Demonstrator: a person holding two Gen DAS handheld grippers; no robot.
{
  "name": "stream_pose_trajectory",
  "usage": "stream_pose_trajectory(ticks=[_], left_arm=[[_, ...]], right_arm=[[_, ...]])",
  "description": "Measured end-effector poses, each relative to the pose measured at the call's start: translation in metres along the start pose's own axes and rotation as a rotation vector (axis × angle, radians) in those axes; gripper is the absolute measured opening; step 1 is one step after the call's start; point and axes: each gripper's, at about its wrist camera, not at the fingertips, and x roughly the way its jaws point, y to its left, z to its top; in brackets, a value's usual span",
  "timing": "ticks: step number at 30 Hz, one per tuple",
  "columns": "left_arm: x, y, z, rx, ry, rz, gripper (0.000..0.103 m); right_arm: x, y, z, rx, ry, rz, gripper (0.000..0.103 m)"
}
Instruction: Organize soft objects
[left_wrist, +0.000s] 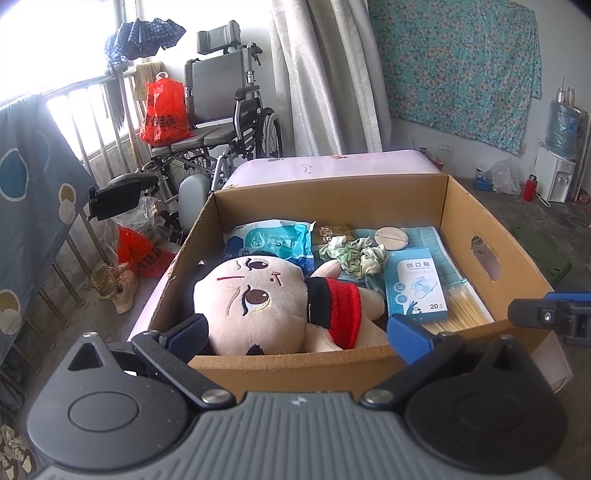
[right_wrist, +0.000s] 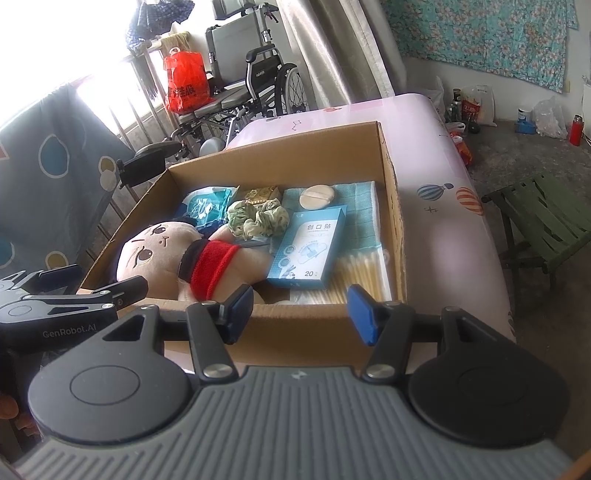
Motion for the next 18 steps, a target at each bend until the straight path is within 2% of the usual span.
stream_pose_trajectory(ticks=[18], left_arm=[[-0.0004,-0.0016,-0.0003,0.010,0.000,-0.002,0.103]], right_arm=[[-0.0004,-0.0001,-0.0001,0.002,-0.001,0.003,0.057]])
